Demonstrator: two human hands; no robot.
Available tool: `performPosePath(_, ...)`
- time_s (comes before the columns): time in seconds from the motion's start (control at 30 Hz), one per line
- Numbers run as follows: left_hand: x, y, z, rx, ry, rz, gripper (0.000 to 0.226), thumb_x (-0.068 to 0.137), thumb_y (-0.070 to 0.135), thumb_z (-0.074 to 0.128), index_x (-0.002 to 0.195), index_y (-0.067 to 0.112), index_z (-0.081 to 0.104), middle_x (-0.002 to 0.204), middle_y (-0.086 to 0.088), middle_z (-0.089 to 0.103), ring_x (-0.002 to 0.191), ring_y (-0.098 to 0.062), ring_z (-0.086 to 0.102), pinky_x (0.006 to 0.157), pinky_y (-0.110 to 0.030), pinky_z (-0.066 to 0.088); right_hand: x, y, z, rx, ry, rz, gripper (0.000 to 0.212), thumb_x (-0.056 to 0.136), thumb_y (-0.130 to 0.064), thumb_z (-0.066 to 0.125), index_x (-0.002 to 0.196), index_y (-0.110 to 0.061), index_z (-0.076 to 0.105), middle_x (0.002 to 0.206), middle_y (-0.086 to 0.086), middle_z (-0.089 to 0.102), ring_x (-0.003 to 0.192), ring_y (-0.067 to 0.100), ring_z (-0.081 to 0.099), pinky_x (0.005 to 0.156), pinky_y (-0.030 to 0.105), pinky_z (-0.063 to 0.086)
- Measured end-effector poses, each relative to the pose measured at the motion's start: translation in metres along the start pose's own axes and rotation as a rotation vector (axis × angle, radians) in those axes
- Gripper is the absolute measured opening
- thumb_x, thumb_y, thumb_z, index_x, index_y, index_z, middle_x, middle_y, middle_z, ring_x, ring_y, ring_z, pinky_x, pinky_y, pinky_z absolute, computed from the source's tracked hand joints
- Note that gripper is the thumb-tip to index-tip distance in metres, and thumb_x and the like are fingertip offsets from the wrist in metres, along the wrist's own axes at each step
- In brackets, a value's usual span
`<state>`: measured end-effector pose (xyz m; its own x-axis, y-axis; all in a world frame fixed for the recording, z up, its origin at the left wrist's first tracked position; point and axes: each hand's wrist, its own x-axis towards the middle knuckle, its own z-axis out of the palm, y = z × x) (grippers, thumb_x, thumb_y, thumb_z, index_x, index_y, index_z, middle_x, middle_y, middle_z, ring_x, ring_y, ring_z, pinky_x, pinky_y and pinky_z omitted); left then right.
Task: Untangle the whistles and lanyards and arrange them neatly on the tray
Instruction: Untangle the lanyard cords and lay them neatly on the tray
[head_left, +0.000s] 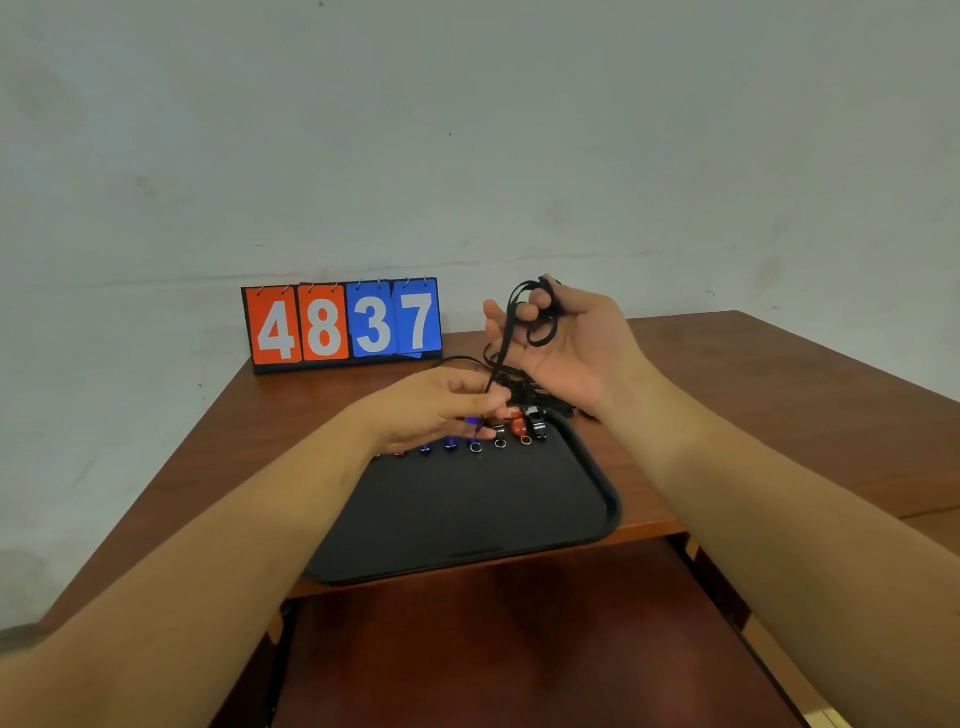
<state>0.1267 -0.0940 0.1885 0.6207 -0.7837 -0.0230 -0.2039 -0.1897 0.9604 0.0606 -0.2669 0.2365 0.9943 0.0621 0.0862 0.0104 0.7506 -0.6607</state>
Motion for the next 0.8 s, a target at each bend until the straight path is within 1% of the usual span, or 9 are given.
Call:
performPosePath(0.1, -0.012, -0.006, -0.015, -0.076, 0.05, -0.019, 0.021, 0.1, 0.017, 0.049, 0.096, 0.006, 0.066, 0.097, -0.014, 0.071, 0.079, -0.018, 0.068, 0.074, -0.025, 0.057, -0.001, -0.01, -0.017, -0.186, 0.114, 0.022, 0.038, 0.103, -0.025, 0.041, 0.069, -0.011, 0.052, 0.064, 0.005, 0.047, 0.098, 0.034, 0.07, 0.094, 0.047, 0.05)
performPosePath(0.2, -0.021, -0.01, -0.029, -0.008, 0.199, -0.036, 0.025, 0.102, 0.022, 0.046, 0.09, 0.008, 0.063, 0.07, -0.002, 0.059, 0.051, -0.009, 0.046, 0.049, -0.018, 0.041, -0.006, -0.015, -0.048, -0.683, 0.236, 0.167, 0.031, 0.104, -0.026, 0.043, 0.079, -0.012, 0.056, 0.063, 0.001, 0.053, 0.086, 0.029, 0.073, 0.079, 0.041, 0.056)
performPosePath(0.27, -0.022, -0.014, -0.037, 0.05, 0.272, -0.049, 0.028, 0.103, 0.026, 0.044, 0.094, 0.008, 0.064, 0.065, 0.001, 0.053, 0.048, -0.009, 0.038, 0.046, -0.017, 0.035, -0.011, -0.013, -0.065, -0.939, 0.311, 0.295, 0.019, 0.101, -0.023, 0.05, 0.093, -0.01, 0.061, 0.064, 0.001, 0.059, 0.07, 0.022, 0.071, 0.067, 0.036, 0.056)
performPosePath(0.37, -0.021, -0.013, -0.039, 0.139, 0.362, -0.067, 0.032, 0.103, 0.031, 0.042, 0.1, 0.011, 0.067, 0.059, 0.005, 0.048, 0.05, -0.01, 0.035, 0.053, -0.022, 0.033, -0.019, -0.013, -0.081, -1.149, 0.381, 0.363, 0.01, 0.093, -0.009, 0.064, 0.101, -0.004, 0.065, 0.067, 0.003, 0.064, 0.063, 0.018, 0.068, 0.065, 0.032, 0.053)
performPosePath(0.47, -0.021, 0.0, -0.03, 0.257, 0.334, -0.066, 0.032, 0.104, 0.032, 0.041, 0.102, 0.016, 0.068, 0.057, 0.009, 0.046, 0.053, -0.009, 0.037, 0.058, -0.023, 0.035, -0.027, -0.018, -0.076, -1.404, 0.392, 0.365, 0.023, 0.081, -0.007, 0.077, 0.103, -0.006, 0.072, 0.086, 0.007, 0.073, 0.079, 0.021, 0.071, 0.07, 0.032, 0.051)
performPosePath(0.57, -0.021, 0.018, -0.011, 0.422, 0.189, -0.024, 0.032, 0.104, 0.034, 0.04, 0.101, 0.023, 0.069, 0.059, 0.012, 0.049, 0.053, -0.005, 0.041, 0.057, -0.018, 0.038, -0.027, -0.013, -0.055, -1.756, 0.207, 0.286, 0.051, 0.077, -0.021, 0.081, 0.124, -0.015, 0.064, 0.119, -0.001, 0.063, 0.111, 0.02, 0.059, 0.097, 0.036, 0.044)
performPosePath(0.67, -0.019, 0.031, 0.006, 0.44, 0.11, 0.061, 0.031, 0.105, 0.031, 0.041, 0.093, 0.034, 0.07, 0.061, 0.008, 0.055, 0.054, -0.004, 0.045, 0.058, -0.015, 0.041, -0.02, 0.007, -0.038, -1.381, -0.031, 0.141, 0.058, 0.077, -0.02, 0.081, 0.131, -0.016, 0.06, 0.132, -0.001, 0.064, 0.126, 0.016, 0.056, 0.112, 0.037, 0.036)
performPosePath(0.73, -0.014, 0.034, 0.008, 0.494, 0.15, 0.122, 0.028, 0.104, 0.036, 0.042, 0.098, 0.036, 0.069, 0.073, -0.008, 0.063, 0.062, -0.012, 0.051, 0.066, -0.022, 0.046, -0.018, 0.021, -0.034, -1.051, -0.118, 0.141, 0.042, 0.084, -0.016, 0.075, 0.124, -0.013, 0.065, 0.124, 0.003, 0.07, 0.122, 0.018, 0.061, 0.108, 0.037, 0.04)
performPosePath(0.8, -0.013, 0.034, 0.005, 0.544, 0.208, 0.15, 0.027, 0.103, 0.038, 0.041, 0.103, 0.035, 0.068, 0.076, -0.004, 0.065, 0.066, -0.015, 0.055, 0.069, -0.024, 0.049, -0.019, 0.033, -0.034, -0.886, -0.165, 0.152, 0.03, 0.092, -0.009, 0.065, 0.122, -0.004, 0.065, 0.121, 0.011, 0.07, 0.118, 0.023, 0.064, 0.104, 0.035, 0.046)
